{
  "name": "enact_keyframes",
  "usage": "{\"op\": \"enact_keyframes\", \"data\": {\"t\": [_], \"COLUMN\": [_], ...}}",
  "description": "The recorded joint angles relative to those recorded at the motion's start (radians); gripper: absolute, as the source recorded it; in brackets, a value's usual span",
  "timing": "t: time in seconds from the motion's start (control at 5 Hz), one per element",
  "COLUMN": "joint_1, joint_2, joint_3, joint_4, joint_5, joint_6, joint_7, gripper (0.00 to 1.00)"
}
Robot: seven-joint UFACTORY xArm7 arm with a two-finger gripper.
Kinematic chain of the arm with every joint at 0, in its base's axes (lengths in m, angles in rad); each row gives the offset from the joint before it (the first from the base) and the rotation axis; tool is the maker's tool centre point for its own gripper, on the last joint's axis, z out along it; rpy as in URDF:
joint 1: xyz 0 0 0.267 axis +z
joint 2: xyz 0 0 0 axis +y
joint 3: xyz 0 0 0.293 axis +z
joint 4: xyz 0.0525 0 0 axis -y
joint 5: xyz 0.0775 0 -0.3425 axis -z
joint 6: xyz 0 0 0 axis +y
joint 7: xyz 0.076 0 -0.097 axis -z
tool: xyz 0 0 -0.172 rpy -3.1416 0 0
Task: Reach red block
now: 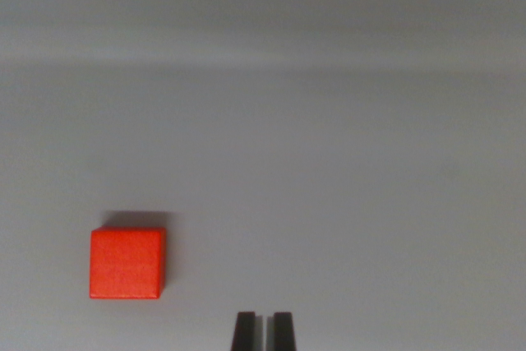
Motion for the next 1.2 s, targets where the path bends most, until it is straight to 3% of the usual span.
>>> {"op": "enact_keyframes", "data": {"t": [0.2, 0.4, 0.6, 0.8, 1.0, 1.2], "joint_1": [0.0076, 0.0076, 0.015, 0.015, 0.022, 0.022], "joint_2": [0.029, 0.029, 0.057, 0.057, 0.083, 0.083], "joint_3": [0.009, 0.009, 0.018, 0.018, 0.027, 0.027], "joint_4": [-0.023, -0.023, -0.045, -0.045, -0.067, -0.067], "joint_5": [-0.0021, -0.0021, -0.0043, -0.0043, -0.0062, -0.0062], "joint_6": [-0.048, -0.048, -0.095, -0.095, -0.139, -0.139], "joint_7": [0.007, 0.007, 0.013, 0.013, 0.019, 0.019], "gripper": [0.0, 0.0, 0.0, 0.0, 0.0, 0.0]}}
